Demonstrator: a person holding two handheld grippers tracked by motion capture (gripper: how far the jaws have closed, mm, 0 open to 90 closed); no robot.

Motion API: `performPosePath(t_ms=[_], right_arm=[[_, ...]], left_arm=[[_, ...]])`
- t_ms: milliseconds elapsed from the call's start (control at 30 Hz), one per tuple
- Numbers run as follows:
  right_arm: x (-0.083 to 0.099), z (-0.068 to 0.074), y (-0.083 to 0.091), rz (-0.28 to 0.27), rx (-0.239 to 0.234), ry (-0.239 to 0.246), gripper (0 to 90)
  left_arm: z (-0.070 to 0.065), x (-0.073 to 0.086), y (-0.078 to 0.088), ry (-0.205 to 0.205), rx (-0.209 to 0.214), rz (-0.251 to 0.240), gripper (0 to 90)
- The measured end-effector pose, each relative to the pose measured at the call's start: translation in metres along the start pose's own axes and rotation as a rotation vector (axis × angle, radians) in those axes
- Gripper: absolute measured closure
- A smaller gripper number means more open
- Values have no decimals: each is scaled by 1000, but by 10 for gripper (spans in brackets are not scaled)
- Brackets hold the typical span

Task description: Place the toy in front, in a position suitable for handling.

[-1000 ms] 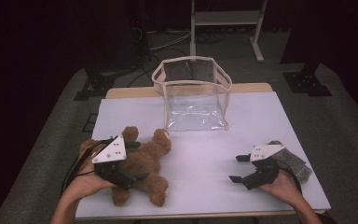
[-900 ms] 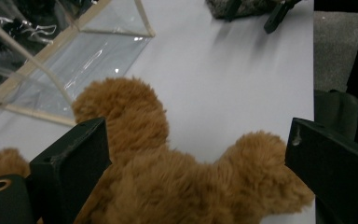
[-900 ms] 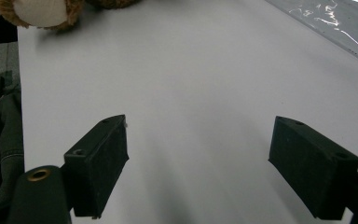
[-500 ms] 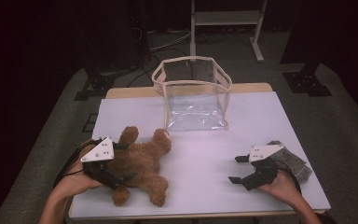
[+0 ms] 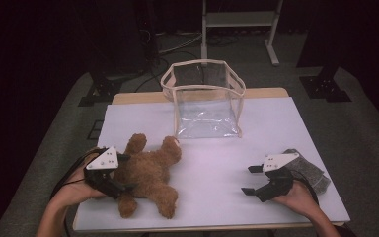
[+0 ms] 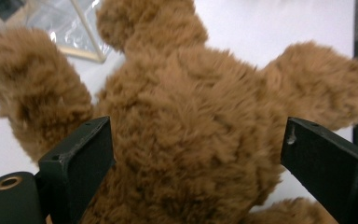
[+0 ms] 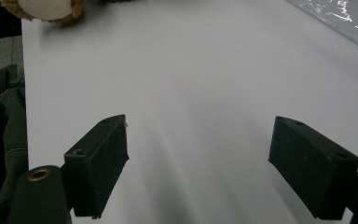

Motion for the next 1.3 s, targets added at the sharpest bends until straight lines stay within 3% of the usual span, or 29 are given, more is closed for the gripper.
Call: performPosePath(t_ms=[167,367,633,667,700,733,833,867,900,1067,1167,1300], right_arm=[[0,1,0,4,-2,3,180],[-2,4,1,-9,-17,-2,180],[-14,20,-6,-36,-69,14,180],[-20,29,-10,-44,-92,26,180],[-20,29,-10,-44,-92,26,180],[-29,39,-18,-46,-128,41,180],[-37,47,-24,-51,-155,47,180],[-48,56,-32,-58,-180,57,187],[-48,56,-32,-58,-180,57,187],[-78,88,-61,-64,-283,90,201],[-88,106,-78,-48,-314,123,201],[-93,119,-96,-28,-314,162,197]], left_arm=[[0,3,-6,-18,2,42,151],[1,3,-9,-17,-1,54,224],[2,4,-15,-23,-11,71,301],[3,4,-15,-23,-12,72,313],[3,4,-16,-20,-13,71,313],[3,4,-17,-12,-18,75,344],[4,4,-18,-7,-19,80,377],[7,4,-19,1,-26,84,424],[7,4,-19,1,-26,84,445],[13,4,-22,18,-46,81,510],[15,4,-22,26,-54,81,529],[16,4,-23,46,-64,74,539]])
Point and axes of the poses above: each handheld gripper's, and its own axes: y roughly backward along the jaws, x roughly out of its underside, z roughly to its left, the point moved 8 cm from there along -y, roughly forward along the jaws, and after that the axes turned 9 degrees about -y, right-handed, at the moved point
